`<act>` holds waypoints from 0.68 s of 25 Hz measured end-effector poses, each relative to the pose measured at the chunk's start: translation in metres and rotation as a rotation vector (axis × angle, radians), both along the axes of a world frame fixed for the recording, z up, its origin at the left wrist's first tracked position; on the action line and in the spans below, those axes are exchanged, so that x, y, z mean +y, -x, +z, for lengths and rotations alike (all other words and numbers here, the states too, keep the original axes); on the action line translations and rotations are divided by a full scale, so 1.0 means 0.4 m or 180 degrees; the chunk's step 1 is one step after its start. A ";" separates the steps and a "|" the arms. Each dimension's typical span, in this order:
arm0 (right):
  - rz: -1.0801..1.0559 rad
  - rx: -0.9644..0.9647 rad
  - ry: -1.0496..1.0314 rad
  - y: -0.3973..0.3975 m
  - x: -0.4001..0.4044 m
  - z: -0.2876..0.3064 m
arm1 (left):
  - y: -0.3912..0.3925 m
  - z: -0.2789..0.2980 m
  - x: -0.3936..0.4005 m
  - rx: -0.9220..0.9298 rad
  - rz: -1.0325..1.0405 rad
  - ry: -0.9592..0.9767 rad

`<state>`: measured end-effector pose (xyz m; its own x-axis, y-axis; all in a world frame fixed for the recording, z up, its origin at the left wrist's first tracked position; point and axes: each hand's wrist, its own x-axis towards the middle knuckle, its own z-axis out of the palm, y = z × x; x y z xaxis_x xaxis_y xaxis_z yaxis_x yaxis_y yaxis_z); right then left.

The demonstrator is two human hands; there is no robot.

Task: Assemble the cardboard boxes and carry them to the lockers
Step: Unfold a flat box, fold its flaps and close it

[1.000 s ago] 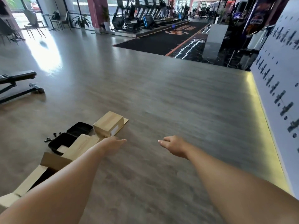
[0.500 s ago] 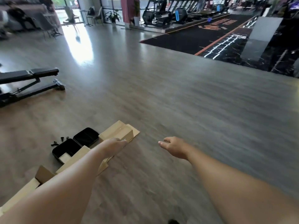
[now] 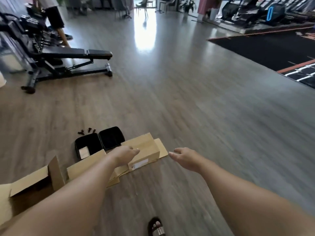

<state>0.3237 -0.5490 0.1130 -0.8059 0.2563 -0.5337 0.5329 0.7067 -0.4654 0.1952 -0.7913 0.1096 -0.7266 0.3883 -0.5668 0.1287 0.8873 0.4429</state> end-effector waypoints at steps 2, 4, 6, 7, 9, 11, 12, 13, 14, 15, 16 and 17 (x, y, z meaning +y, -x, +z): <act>0.0117 -0.0050 0.0014 0.107 0.048 -0.026 | 0.054 -0.002 0.035 -0.0065 0.0106 0.0086; 0.0244 -0.0095 0.0027 0.217 0.096 -0.053 | 0.140 -0.043 0.064 -0.0142 0.0285 0.0086; 0.0338 -0.0119 0.0075 0.318 0.138 -0.087 | 0.207 -0.094 0.093 -0.0218 0.0412 0.0078; 0.0417 -0.0123 0.0100 0.367 0.156 -0.109 | 0.235 -0.125 0.101 -0.0232 0.0517 0.0089; 0.0576 -0.0125 0.0129 0.445 0.184 -0.162 | 0.277 -0.172 0.114 -0.0273 0.0764 0.0074; 0.0776 -0.0134 0.0131 0.536 0.216 -0.245 | 0.326 -0.247 0.134 -0.0281 0.0950 0.0101; 0.0862 -0.0163 0.0133 0.579 0.232 -0.292 | 0.344 -0.287 0.142 -0.0331 0.1066 0.0122; 0.0955 -0.0189 0.0166 0.620 0.246 -0.349 | 0.358 -0.332 0.149 -0.0383 0.1216 0.0143; 0.1041 -0.0199 0.0214 0.660 0.256 -0.410 | 0.374 -0.387 0.153 -0.0392 0.1312 0.0190; 0.1093 -0.0220 0.0233 0.693 0.268 -0.475 | 0.392 -0.450 0.159 -0.0398 0.1384 0.0243; 0.1122 -0.0236 0.0231 0.727 0.280 -0.544 | 0.410 -0.520 0.166 -0.0377 0.1458 0.0281; 0.1132 -0.0255 0.0219 0.755 0.291 -0.608 | 0.426 -0.588 0.172 -0.0372 0.1528 0.0294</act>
